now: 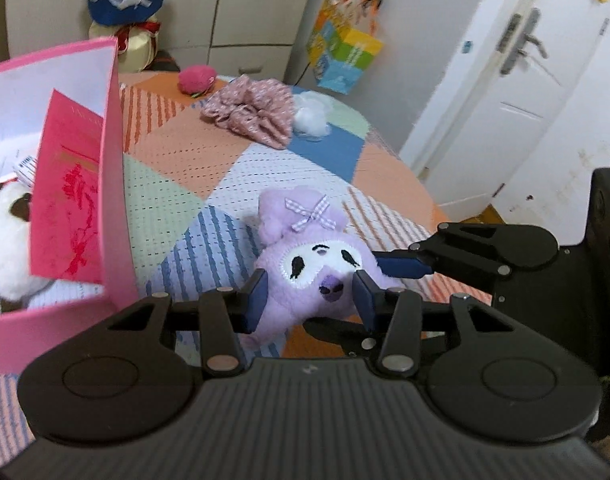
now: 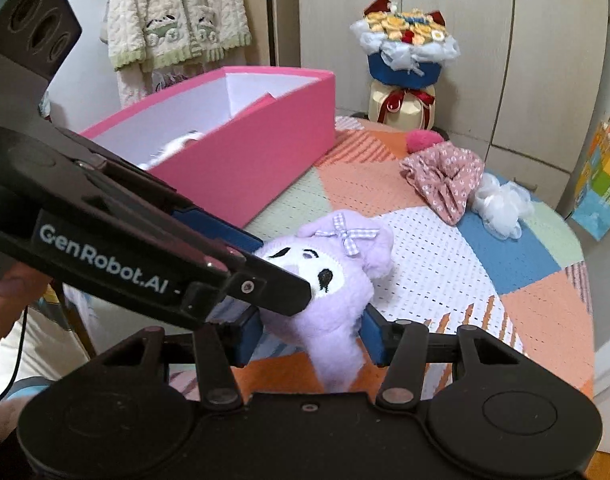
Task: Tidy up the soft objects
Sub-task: 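Grasp the purple plush toy with the left gripper and lift it, then carry the purple plush into the pink box and open the left gripper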
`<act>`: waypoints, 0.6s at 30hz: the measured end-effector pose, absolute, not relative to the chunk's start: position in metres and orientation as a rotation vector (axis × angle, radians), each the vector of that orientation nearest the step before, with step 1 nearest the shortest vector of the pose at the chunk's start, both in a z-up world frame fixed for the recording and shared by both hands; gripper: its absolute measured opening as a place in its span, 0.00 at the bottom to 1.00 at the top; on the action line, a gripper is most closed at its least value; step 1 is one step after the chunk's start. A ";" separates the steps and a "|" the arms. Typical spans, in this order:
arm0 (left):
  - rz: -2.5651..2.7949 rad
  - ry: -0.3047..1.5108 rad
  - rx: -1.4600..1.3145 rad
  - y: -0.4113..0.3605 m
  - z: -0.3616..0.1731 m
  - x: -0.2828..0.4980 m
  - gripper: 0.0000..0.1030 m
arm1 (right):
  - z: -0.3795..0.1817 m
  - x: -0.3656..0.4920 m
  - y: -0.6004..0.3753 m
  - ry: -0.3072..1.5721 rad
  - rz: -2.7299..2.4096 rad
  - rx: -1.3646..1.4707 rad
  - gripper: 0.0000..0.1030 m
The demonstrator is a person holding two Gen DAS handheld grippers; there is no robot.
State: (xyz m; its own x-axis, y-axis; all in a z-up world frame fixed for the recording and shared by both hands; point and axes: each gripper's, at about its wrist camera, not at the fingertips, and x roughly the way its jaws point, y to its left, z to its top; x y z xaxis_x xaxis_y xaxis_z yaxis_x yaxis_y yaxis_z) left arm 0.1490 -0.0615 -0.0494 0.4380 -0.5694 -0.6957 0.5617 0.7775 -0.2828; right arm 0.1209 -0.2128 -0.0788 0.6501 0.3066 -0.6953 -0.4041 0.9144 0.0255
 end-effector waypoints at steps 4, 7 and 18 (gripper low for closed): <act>-0.714 0.873 -0.037 -0.042 -0.038 0.127 0.44 | -0.059 0.098 -0.204 0.761 0.420 -0.145 0.56; -0.717 0.853 -0.044 -0.027 -0.029 0.111 0.44 | -0.048 0.084 -0.191 0.751 0.448 -0.191 0.56; -0.614 0.692 -0.062 0.049 0.009 0.070 0.45 | -0.006 0.058 -0.127 0.609 0.577 -0.306 0.56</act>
